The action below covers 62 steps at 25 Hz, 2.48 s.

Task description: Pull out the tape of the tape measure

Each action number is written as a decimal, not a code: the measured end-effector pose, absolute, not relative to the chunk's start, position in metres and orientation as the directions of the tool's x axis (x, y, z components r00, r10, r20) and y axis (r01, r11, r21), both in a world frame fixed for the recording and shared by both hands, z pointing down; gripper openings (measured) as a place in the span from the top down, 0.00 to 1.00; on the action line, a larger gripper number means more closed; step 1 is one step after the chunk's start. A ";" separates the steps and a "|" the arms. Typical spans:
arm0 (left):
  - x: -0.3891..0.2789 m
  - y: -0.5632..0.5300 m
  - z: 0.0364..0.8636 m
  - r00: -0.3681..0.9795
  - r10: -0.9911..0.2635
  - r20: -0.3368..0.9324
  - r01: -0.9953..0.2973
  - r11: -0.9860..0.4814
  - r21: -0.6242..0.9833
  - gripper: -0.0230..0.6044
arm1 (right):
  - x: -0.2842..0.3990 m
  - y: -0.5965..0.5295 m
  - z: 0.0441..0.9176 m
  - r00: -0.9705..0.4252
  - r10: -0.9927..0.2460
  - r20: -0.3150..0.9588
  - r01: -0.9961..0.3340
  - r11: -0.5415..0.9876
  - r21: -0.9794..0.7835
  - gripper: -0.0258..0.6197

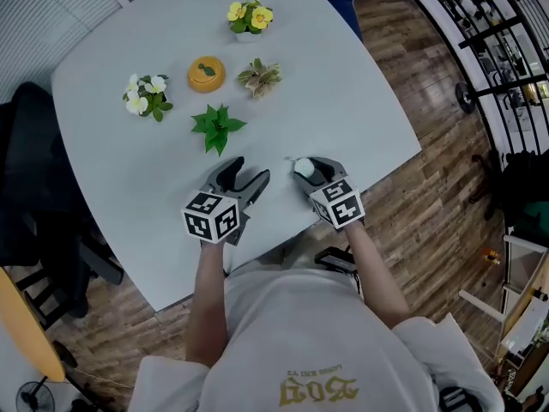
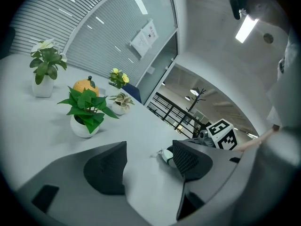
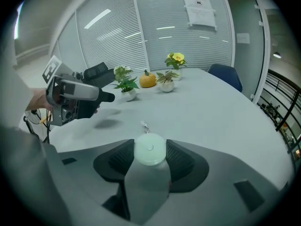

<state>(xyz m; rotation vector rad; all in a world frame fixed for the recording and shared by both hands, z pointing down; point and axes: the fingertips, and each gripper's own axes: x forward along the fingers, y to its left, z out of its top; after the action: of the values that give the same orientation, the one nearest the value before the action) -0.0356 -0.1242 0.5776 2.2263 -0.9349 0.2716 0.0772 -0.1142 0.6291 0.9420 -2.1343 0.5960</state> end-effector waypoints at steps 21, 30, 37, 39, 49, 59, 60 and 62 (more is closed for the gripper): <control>-0.090 -0.115 0.515 0.722 -0.619 0.308 -0.663 -0.492 0.564 0.48 | -0.005 -0.104 0.526 -0.699 -0.346 0.626 -0.600 0.760 -0.250 0.61; -0.086 -0.115 0.487 0.767 -0.590 0.253 -0.612 -0.553 0.565 0.48 | -0.025 -0.100 0.506 -0.744 -0.289 0.602 -0.527 0.808 -0.263 0.61; -0.079 -0.131 0.485 0.770 -0.601 0.213 -0.592 -0.549 0.590 0.48 | -0.025 -0.106 0.505 -0.770 -0.249 0.587 -0.478 0.835 -0.273 0.61; -0.075 -0.132 0.483 0.783 -0.588 0.204 -0.576 -0.561 0.595 0.48 | -0.025 -0.110 0.505 -0.773 -0.246 0.585 -0.475 0.835 -0.276 0.61; -0.070 -0.132 0.489 0.852 -0.501 0.155 -0.466 -0.589 0.660 0.67 | -0.041 -0.115 0.502 -0.823 -0.147 0.549 -0.381 0.859 -0.341 0.61; -0.054 -0.122 0.485 0.896 -0.443 0.040 -0.319 -0.578 0.752 0.83 | -0.038 -0.103 0.495 -0.852 -0.099 0.514 -0.326 0.870 -0.371 0.61; -0.051 -0.121 0.485 0.898 -0.439 0.030 -0.308 -0.578 0.756 0.84 | -0.036 -0.103 0.495 -0.853 -0.100 0.512 -0.327 0.868 -0.375 0.61; -0.043 -0.120 0.486 0.904 -0.427 0.022 -0.291 -0.578 0.762 0.84 | -0.030 -0.103 0.495 -0.854 -0.105 0.510 -0.334 0.862 -0.382 0.61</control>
<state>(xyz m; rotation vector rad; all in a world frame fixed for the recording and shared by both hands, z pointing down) -0.0434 -0.1196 0.4865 2.2253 -0.5107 -0.2066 -0.0298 -0.1028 0.4949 0.3213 -2.5505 0.6423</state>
